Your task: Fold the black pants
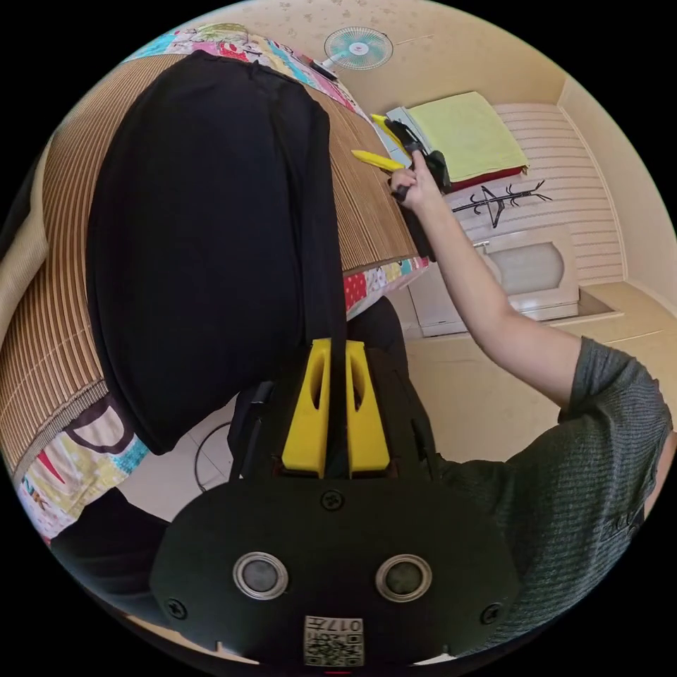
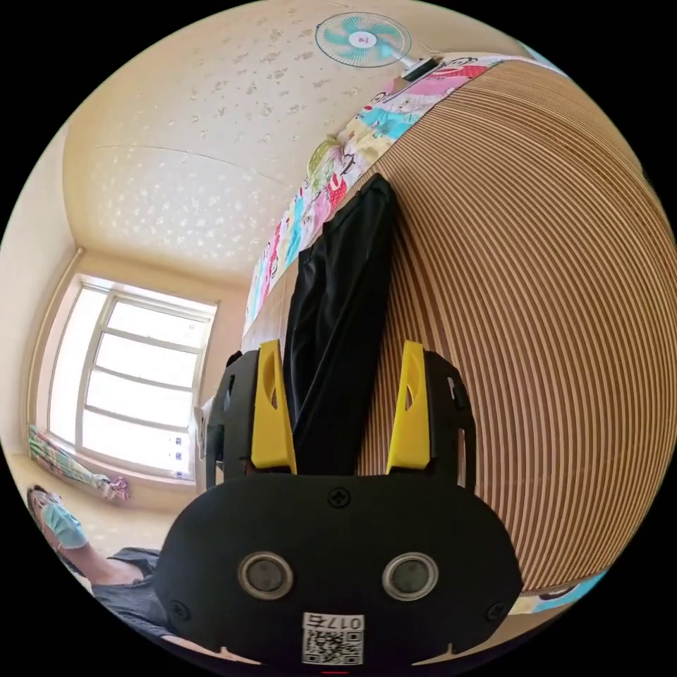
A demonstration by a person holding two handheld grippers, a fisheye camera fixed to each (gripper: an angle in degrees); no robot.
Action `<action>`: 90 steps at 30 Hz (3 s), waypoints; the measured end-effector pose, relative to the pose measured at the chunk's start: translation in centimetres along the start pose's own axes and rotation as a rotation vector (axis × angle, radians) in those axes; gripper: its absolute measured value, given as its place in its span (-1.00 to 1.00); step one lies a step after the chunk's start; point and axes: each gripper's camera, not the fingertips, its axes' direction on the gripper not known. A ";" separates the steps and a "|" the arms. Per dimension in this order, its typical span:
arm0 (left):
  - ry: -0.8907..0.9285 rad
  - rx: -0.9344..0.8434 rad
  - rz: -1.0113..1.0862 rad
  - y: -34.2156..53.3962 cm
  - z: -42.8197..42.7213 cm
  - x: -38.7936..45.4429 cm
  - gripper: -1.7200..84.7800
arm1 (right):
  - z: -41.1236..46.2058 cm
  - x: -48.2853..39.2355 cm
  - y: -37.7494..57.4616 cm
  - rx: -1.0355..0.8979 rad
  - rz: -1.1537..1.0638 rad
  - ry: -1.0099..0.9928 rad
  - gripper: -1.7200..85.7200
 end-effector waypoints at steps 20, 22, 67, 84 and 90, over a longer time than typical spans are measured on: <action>-0.103 0.315 -0.314 11.5 -10.5 -8.0 -0.89 | 20.1 -23.0 -0.1 0.044 -0.305 -0.087 -0.80; -0.094 0.314 -0.339 12.0 -10.7 -9.4 -0.87 | 18.3 -21.3 2.7 0.062 -0.323 -0.085 -0.79; -0.102 -0.038 -0.420 9.3 -5.0 -8.7 -0.95 | 7.9 -2.8 25.7 -0.381 -0.168 -0.103 -0.85; -0.388 0.175 -0.270 3.0 -5.2 -6.1 -0.76 | 12.4 -8.1 24.6 -0.414 -0.346 0.137 -0.88; -0.207 0.085 -0.125 5.4 -2.6 -3.3 -0.87 | 7.1 -4.3 26.5 -0.387 -0.267 0.053 -0.92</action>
